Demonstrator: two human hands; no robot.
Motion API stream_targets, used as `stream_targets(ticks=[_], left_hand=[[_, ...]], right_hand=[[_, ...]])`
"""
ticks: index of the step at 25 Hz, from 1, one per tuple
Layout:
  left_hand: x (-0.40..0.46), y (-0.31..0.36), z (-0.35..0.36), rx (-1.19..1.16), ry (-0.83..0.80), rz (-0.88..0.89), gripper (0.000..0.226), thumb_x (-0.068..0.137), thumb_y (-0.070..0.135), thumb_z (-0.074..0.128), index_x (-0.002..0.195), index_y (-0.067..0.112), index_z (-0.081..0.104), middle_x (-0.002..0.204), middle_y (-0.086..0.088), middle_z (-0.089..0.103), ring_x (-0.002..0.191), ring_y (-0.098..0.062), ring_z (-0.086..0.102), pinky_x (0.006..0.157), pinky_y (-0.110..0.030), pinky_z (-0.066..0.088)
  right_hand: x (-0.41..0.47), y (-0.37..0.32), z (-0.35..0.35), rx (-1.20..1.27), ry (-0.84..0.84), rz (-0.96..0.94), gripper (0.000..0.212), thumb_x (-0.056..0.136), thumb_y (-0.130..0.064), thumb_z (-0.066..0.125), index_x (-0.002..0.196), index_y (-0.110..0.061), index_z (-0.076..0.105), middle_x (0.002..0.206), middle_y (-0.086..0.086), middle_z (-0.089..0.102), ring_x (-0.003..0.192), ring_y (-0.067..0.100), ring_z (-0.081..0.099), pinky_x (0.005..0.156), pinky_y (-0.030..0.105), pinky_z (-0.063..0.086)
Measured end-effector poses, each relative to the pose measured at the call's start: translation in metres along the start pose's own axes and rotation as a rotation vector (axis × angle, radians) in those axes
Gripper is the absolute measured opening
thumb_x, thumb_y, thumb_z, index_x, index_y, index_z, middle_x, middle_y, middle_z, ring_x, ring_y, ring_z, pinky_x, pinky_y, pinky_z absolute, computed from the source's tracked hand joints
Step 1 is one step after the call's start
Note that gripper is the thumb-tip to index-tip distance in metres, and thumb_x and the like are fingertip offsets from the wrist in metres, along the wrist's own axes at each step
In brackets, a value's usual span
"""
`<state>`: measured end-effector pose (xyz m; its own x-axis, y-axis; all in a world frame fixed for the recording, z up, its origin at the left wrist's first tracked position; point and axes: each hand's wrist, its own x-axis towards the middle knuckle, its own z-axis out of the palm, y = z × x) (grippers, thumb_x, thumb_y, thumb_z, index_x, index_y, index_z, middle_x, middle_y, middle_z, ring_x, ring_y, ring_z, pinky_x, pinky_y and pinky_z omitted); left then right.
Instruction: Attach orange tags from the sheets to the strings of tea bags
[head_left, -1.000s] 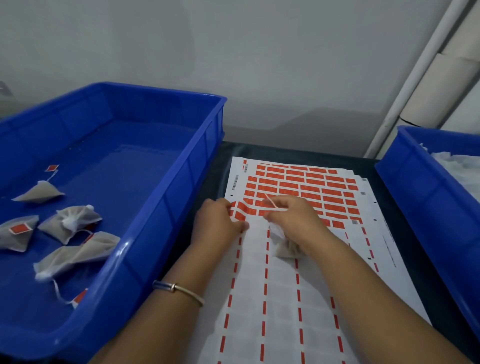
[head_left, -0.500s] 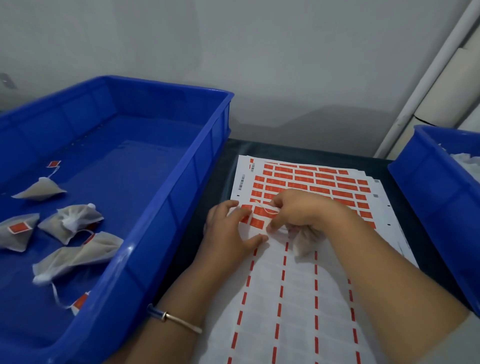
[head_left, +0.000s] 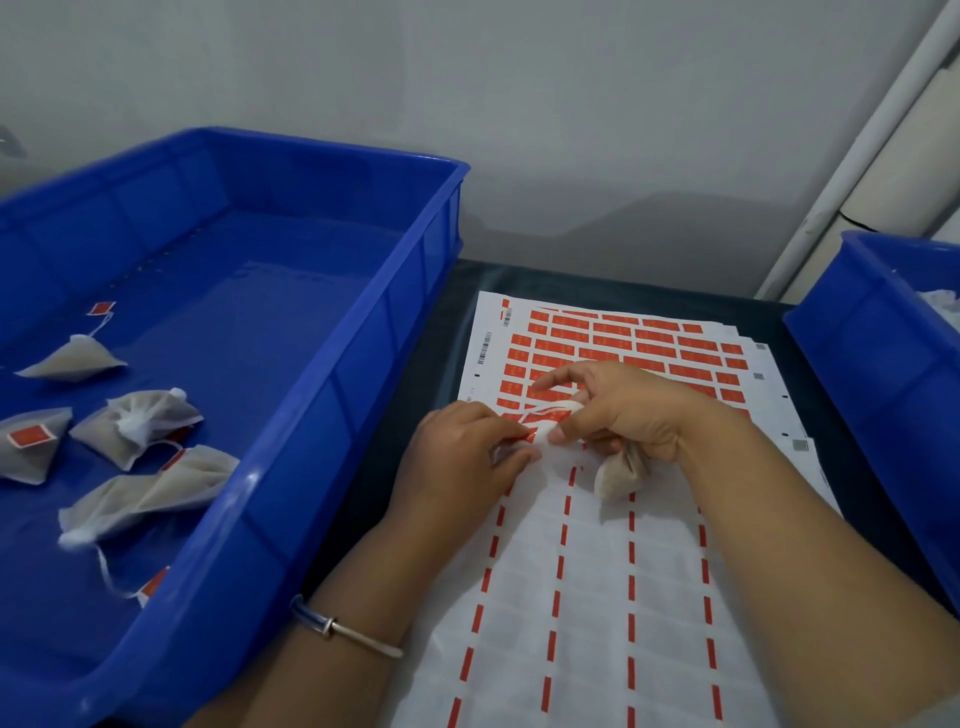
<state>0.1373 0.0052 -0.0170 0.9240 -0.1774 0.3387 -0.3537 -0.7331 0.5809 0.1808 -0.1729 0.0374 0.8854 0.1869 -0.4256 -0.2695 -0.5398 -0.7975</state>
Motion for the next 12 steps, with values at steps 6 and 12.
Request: stream_targets(ticks=[6,12], left_hand=[[0.001,0.000,0.000,-0.024,-0.025,0.010,0.054,0.071,0.056,0.045,0.106,0.025,0.072,0.096,0.010,0.068,0.075,0.000,0.053,0.076,-0.020,0.053],[-0.001,0.002,-0.004,0.048,0.006,0.112,0.050,0.075,0.052,0.044,0.101,0.021,0.074,0.090,0.007,0.069,0.071,0.000,0.047,0.068,-0.017,0.047]], right_hand=[[-0.007,0.004,0.011,0.052,0.058,-0.091,0.055,0.067,-0.013,0.084,0.104,-0.044,0.056,0.098,-0.016,0.059,0.066,0.006,0.070,0.046,0.014,0.044],[-0.010,0.008,0.017,0.105,0.110,-0.141,0.051,0.069,-0.014,0.082,0.098,-0.044,0.054,0.090,-0.022,0.057,0.066,0.008,0.064,0.043,0.009,0.042]])
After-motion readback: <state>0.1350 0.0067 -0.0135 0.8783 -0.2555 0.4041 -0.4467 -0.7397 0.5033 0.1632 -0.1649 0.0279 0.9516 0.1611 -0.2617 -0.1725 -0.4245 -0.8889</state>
